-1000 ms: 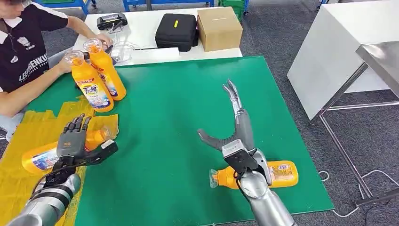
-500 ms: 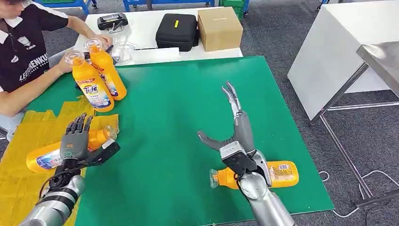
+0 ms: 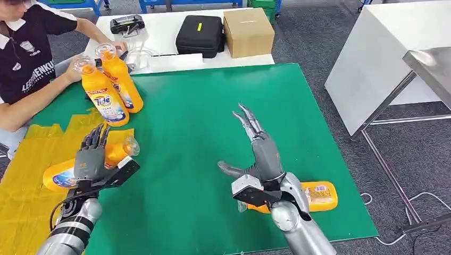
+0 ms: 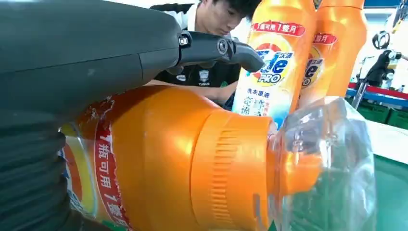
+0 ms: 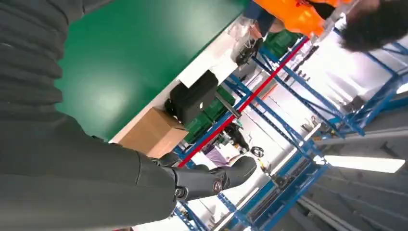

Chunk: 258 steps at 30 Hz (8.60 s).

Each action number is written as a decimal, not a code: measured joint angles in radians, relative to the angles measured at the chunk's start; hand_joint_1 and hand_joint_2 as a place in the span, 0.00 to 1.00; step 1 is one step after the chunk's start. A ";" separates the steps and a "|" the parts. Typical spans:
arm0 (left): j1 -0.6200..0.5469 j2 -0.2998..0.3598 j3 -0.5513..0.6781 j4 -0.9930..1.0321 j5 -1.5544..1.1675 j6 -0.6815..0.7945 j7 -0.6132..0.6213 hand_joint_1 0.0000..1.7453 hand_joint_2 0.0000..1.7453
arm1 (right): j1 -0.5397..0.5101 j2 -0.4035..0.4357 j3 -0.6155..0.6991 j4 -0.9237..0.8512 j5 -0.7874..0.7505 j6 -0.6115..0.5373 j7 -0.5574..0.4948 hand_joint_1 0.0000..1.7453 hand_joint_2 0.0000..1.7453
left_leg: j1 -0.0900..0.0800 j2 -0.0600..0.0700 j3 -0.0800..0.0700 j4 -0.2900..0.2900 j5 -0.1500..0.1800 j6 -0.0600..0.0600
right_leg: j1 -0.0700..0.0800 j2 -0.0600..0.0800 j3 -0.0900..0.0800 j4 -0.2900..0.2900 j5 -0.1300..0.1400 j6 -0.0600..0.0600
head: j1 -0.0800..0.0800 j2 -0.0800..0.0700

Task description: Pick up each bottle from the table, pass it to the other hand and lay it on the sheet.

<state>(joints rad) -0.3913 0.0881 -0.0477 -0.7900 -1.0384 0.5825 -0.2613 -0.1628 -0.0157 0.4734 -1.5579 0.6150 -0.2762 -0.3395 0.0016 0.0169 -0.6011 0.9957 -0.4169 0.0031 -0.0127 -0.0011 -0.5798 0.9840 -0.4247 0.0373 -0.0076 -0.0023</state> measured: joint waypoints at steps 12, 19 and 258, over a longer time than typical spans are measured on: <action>0.004 0.000 -0.021 -0.002 -0.048 0.005 0.050 0.00 1.00 | 0.000 -0.022 0.007 0.000 0.013 0.016 0.005 0.00 1.00 | 0.000 0.000 0.000 0.000 0.000 0.000 | 0.000 0.000 0.000 0.000 0.000 0.000 | 0.000 0.000; 0.004 0.000 -0.026 0.000 -0.083 0.003 0.090 0.00 1.00 | 0.000 -0.024 0.007 0.000 0.021 0.019 0.006 0.00 1.00 | 0.000 0.000 0.000 0.000 0.000 0.000 | 0.000 0.000 0.000 0.000 0.000 0.000 | 0.000 0.000; 0.137 -0.113 -0.331 -0.513 0.837 -0.754 -0.225 0.00 1.00 | -0.079 0.196 -0.200 0.501 -0.392 0.203 -0.071 1.00 1.00 | -0.001 0.002 -0.001 0.000 0.001 0.004 | -0.001 0.001 -0.001 -0.001 0.002 0.002 | 0.000 0.000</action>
<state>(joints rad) -0.2541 -0.0244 -0.3788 -1.3031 -0.2014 -0.1713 -0.4864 -0.2417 0.1801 0.2732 -1.0570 0.2231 -0.0732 -0.4105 0.0010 0.0190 -0.6024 0.9959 -0.4161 0.0067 -0.0135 -0.0005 -0.5807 0.9830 -0.4230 0.0398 -0.0076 -0.0023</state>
